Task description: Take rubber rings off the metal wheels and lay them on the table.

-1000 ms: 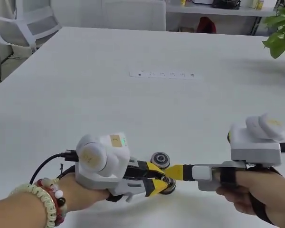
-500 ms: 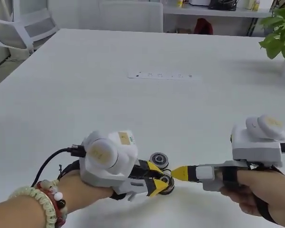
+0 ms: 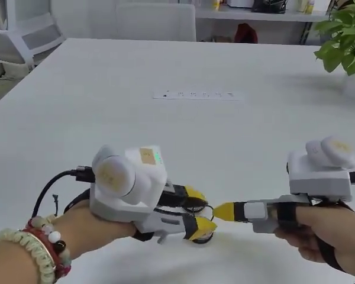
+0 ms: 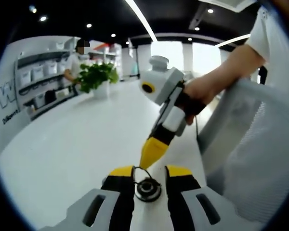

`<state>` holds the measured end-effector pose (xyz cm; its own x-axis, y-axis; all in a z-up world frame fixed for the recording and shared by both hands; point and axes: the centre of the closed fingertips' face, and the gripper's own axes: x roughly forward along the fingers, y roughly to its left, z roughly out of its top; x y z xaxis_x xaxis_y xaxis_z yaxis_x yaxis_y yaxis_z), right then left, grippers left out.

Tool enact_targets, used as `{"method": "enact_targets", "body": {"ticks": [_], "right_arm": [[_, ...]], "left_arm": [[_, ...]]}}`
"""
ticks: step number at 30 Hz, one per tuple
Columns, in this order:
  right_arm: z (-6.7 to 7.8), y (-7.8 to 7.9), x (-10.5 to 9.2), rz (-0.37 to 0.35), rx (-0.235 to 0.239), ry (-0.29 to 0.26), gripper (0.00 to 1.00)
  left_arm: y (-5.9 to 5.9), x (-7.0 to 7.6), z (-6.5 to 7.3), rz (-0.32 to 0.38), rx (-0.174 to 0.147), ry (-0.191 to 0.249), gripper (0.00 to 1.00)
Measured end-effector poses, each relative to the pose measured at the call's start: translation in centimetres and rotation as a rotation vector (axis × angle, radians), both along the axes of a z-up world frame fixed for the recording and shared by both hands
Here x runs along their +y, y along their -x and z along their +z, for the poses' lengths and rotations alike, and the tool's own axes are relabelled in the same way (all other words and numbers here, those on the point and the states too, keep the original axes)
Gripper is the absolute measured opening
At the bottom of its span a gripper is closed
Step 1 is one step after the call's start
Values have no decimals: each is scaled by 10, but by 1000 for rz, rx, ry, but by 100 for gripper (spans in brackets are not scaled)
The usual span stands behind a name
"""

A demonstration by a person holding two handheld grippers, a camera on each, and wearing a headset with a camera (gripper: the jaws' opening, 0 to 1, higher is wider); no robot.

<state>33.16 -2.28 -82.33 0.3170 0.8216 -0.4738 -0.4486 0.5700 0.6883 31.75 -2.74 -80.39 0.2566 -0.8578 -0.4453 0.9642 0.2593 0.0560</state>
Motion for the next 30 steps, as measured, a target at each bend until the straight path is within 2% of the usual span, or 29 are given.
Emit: {"method": "enact_targets", "body": {"ticks": [2, 4, 7, 10, 12, 15, 17, 22, 24, 25, 26, 28, 30], "right_arm": [[3, -2, -1, -8, -5, -9, 0], [5, -4, -3, -21, -9, -21, 0], [11, -6, -2, -44, 4, -57, 0], [15, -6, -2, -47, -8, -64, 0], [22, -9, 0, -68, 4, -110, 0], [27, -12, -1, -83, 2, -135, 0], [29, -12, -1, -86, -2, -140, 0], [35, -14, -3, -98, -20, -148, 0], [39, -18, -5, -116, -21, -172, 0], [42, -19, -5, -126, -21, -188, 0], [43, -20, -6, -130, -22, -197, 0], [48, -23, -9, -147, -33, -213, 0], [54, -26, -11, -163, -40, -236, 0]], "left_arm": [[3, -1, 2, -17, -8, -21, 31], [6, -3, 3, -19, -6, -24, 37], [9, -6, 11, -44, -31, -28, 41], [9, -4, 22, -46, -46, -12, 42], [8, -1, 31, -35, -51, 6, 45], [5, 3, 40, -21, -42, 23, 52], [2, 5, 44, -4, -48, 24, 57], [5, 16, 58, -5, -54, 21, 63], [5, 21, 65, 0, -70, 16, 66], [2, 27, 71, 22, -91, 19, 69], [1, 30, 76, 37, -95, 26, 72], [0, 39, 85, 74, -84, 49, 80], [2, 47, 90, 90, -82, 63, 82]]}}
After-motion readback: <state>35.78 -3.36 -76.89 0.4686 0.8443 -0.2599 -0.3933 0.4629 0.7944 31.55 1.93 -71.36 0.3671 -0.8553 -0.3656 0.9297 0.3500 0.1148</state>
